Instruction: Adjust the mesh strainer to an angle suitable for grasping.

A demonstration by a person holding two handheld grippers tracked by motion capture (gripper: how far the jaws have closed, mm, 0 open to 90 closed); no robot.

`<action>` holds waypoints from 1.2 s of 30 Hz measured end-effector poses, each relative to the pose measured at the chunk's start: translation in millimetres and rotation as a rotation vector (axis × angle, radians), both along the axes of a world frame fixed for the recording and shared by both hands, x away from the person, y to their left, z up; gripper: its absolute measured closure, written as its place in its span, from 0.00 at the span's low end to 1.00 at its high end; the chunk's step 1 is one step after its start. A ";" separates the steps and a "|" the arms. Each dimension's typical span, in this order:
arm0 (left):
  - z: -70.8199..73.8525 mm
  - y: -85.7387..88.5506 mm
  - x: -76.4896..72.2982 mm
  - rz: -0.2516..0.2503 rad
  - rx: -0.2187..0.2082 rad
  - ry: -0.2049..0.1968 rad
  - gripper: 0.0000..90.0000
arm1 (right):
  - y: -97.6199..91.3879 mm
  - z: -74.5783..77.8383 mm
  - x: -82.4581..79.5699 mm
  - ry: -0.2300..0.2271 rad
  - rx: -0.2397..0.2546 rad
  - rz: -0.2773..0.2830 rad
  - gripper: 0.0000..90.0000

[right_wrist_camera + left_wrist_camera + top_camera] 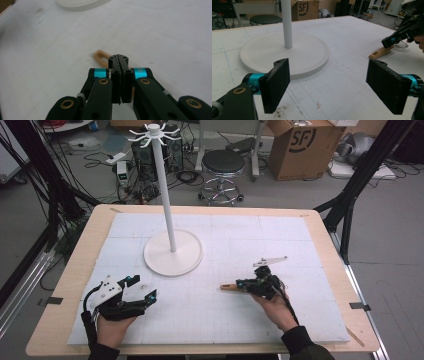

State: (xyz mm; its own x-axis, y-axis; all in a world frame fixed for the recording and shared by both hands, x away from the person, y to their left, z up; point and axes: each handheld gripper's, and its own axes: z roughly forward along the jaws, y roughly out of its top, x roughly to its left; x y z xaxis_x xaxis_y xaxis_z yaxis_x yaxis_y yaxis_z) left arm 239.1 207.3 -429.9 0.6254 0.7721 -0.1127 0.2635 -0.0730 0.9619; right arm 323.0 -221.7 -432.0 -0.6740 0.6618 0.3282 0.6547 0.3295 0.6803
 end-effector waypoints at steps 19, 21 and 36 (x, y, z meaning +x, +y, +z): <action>0.0 0.1 0.0 -0.004 -0.002 0.000 0.22 | 35.8 -19.7 -0.4 0.079 -0.011 0.072 1.00; 0.0 0.0 -0.1 -0.003 -0.003 0.001 0.22 | 35.8 -20.3 1.4 0.081 -0.004 0.062 1.00; 0.1 0.5 0.2 -0.009 -0.006 -0.001 0.22 | 38.5 -21.1 18.0 0.092 0.005 0.000 1.00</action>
State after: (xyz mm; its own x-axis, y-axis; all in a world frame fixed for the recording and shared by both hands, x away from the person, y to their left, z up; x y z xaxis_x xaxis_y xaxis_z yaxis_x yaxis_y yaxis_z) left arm 239.3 207.8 -429.9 0.6328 0.7655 -0.1169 0.2618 -0.0694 0.9626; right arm 341.1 -183.3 -453.2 -0.6409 0.6600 0.3920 0.7145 0.3264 0.6188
